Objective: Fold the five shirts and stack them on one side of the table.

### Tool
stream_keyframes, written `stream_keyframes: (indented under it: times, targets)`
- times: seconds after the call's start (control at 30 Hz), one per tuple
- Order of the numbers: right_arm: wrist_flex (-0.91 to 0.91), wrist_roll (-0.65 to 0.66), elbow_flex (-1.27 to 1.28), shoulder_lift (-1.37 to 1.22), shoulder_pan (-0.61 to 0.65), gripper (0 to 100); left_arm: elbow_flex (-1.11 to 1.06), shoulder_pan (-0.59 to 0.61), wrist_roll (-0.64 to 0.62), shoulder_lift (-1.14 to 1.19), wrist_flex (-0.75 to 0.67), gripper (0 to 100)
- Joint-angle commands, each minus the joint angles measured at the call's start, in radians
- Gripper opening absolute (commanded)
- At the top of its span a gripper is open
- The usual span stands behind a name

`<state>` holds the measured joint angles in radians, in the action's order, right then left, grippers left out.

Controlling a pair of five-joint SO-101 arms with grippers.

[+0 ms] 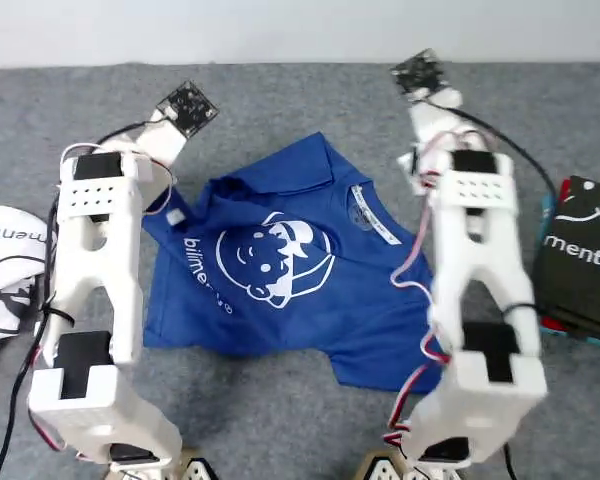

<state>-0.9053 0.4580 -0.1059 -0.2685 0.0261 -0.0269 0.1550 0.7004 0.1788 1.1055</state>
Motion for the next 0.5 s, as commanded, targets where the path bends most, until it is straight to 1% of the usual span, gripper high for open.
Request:
stream_keyframes:
  times: [0.0,0.13,0.2,0.37,0.47]
  targets:
    - [-0.128,-0.118,-0.219,-0.107,0.079,1.0,0.054,-0.005,-0.068,-0.003,0.031,2]
    - [-0.249,-0.247,-0.436,-0.272,0.145,1.2,0.054,-0.005,-0.135,-0.006,0.035,2]
    - [-0.305,-0.292,-0.543,-0.348,0.174,2.3,0.054,-0.008,-0.164,-0.005,0.046,2]
    - [-0.417,-0.385,-0.793,-0.521,0.234,13.9,0.03,-0.008,-0.229,-0.003,0.048,2]
    - [-0.44,-0.416,-0.921,-0.616,0.259,15.3,-0.005,-0.012,-0.232,-0.003,0.044,2]
